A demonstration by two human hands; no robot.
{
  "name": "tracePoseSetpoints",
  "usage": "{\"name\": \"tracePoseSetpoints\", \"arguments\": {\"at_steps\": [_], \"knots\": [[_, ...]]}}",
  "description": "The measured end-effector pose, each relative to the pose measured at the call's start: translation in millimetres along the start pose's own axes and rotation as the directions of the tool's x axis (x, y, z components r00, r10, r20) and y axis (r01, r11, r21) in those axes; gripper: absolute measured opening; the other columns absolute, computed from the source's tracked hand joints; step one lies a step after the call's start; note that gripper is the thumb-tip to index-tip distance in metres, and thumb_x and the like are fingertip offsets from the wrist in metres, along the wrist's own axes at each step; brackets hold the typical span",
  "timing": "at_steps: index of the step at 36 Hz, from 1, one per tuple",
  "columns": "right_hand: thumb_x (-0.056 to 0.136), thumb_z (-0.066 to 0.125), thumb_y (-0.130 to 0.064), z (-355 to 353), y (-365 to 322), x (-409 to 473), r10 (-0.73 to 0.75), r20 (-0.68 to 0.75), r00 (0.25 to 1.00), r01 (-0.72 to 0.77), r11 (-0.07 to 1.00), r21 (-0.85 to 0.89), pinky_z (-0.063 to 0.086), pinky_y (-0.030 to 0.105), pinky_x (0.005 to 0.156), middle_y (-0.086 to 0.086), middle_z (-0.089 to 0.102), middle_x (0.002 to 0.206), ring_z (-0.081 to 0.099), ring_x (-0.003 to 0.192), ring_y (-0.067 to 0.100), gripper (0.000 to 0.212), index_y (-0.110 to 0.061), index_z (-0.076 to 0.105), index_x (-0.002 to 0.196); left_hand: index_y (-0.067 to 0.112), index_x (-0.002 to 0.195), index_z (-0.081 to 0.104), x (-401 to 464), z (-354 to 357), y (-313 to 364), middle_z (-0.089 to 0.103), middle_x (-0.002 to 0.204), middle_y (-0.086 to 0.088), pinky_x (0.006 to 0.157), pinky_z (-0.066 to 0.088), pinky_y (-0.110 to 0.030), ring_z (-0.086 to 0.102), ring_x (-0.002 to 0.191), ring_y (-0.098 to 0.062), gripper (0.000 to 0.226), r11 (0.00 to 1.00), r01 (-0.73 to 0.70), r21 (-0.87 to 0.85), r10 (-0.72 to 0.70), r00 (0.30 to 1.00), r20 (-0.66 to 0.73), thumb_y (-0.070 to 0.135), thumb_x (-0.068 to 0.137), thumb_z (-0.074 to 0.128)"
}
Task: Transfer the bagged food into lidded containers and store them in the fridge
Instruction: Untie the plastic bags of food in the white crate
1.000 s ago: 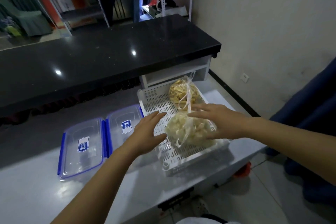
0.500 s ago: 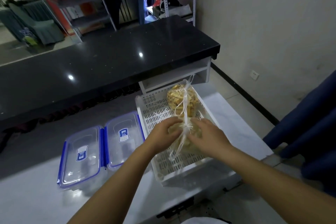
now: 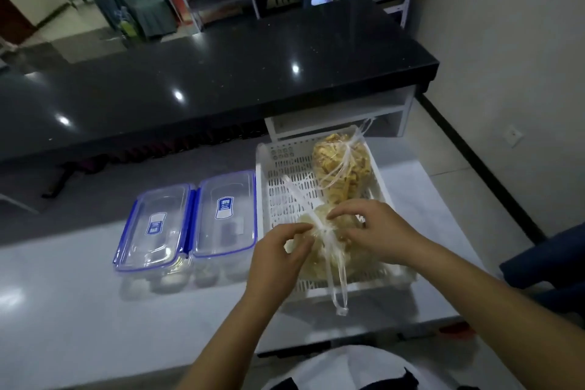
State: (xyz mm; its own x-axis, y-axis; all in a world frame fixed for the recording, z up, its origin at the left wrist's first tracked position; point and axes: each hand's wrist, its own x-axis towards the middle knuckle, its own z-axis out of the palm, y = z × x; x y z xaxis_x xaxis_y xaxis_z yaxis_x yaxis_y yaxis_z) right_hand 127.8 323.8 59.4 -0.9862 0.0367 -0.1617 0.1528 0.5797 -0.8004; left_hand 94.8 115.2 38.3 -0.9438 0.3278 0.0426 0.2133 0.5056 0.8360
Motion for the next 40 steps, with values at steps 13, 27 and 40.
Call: {"name": "tracePoseSetpoints", "arguments": {"at_steps": [13,27,40], "knots": [[0.088,0.073,-0.023,0,14,3,-0.16,-0.008,0.987,0.157,0.978,-0.138,0.036,0.021,0.096,-0.011,0.058,0.134,0.052,0.114,0.005,0.019,-0.026,0.077,0.107,0.026,0.103,0.078,-12,18,14,0.067,0.094,0.023,0.084,0.045,-0.015,0.061,0.096,0.002,0.018,0.995,0.067,0.076,-0.059,0.993,-0.1,0.021,0.086,0.078],[0.087,0.074,-0.01,-5,13,10,-0.324,-0.072,0.943,0.306,0.932,-0.194,0.053,0.029,0.087,-0.001,0.059,0.124,0.057,0.105,0.012,0.007,-0.013,0.079,0.092,0.024,0.088,0.079,16,19,39,0.07,0.095,0.009,0.088,0.05,-0.033,0.064,0.091,-0.01,0.005,0.96,0.15,0.237,-0.134,0.988,-0.08,0.026,0.083,0.078],[0.091,0.069,-0.013,-51,17,2,-0.22,-0.104,0.97,0.233,0.962,0.14,0.054,0.02,0.088,-0.021,0.044,0.113,0.054,0.11,0.002,0.016,-0.027,0.07,0.085,0.037,0.074,0.077,6,-6,46,0.062,0.097,0.007,0.071,0.049,-0.009,0.063,0.092,0.0,0.027,0.988,0.134,-0.077,-0.146,0.97,-0.194,0.012,0.081,0.082]]}}
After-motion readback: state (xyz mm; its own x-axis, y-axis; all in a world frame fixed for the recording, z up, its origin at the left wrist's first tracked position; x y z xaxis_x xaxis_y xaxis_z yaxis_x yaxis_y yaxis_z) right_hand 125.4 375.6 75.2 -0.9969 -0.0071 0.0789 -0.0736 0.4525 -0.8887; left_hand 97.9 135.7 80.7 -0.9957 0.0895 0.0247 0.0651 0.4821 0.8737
